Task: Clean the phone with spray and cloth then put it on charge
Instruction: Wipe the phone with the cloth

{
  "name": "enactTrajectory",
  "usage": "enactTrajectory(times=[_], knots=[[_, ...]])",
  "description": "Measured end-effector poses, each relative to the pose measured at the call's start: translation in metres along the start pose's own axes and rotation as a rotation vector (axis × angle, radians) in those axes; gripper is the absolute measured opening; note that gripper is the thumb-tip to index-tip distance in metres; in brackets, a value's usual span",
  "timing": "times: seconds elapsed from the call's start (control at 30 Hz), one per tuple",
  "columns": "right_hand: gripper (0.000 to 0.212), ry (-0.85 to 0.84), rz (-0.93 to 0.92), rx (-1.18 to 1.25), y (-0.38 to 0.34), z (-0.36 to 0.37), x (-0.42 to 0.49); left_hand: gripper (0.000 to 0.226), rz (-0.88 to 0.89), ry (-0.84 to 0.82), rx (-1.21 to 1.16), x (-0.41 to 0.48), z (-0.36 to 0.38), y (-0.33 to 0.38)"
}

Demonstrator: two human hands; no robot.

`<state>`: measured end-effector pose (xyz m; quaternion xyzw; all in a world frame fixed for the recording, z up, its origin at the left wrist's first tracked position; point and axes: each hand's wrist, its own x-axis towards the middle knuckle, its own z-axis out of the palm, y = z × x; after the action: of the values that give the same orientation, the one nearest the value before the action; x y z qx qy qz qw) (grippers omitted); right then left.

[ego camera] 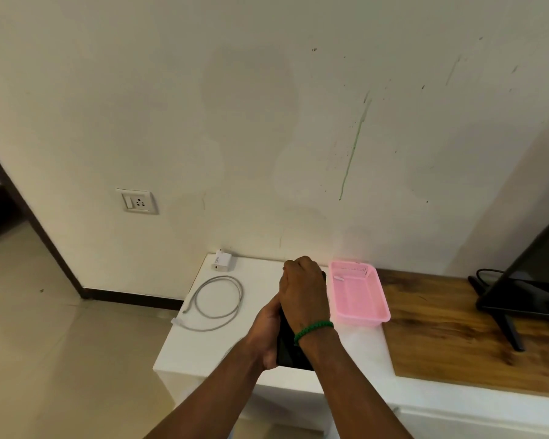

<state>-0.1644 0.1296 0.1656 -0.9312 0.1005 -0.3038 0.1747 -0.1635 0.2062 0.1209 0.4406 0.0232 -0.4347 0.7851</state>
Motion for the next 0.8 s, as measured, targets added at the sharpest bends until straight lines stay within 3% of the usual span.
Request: enactTrajectory(times=[0.2, 0.3, 0.53, 0.8], knots=[[0.026, -0.005, -0.076, -0.036, -0.003, -0.002, -0.01, 0.063, -0.013, 0.045, -0.053, 0.003, -0.002, 0.0], [0.005, -0.004, 0.027, 0.037, 0.009, 0.001, -0.013, 0.054, 0.011, 0.04, -0.043, 0.001, -0.002, 0.004], [0.007, 0.051, 0.16, 0.065, 0.038, -0.008, -0.008, 0.059, 0.017, 0.082, -0.02, 0.01, -0.013, 0.0], [0.007, 0.021, 0.159, 0.078, 0.031, -0.006, -0.008, 0.06, 0.026, 0.055, -0.029, 0.009, -0.01, 0.001]])
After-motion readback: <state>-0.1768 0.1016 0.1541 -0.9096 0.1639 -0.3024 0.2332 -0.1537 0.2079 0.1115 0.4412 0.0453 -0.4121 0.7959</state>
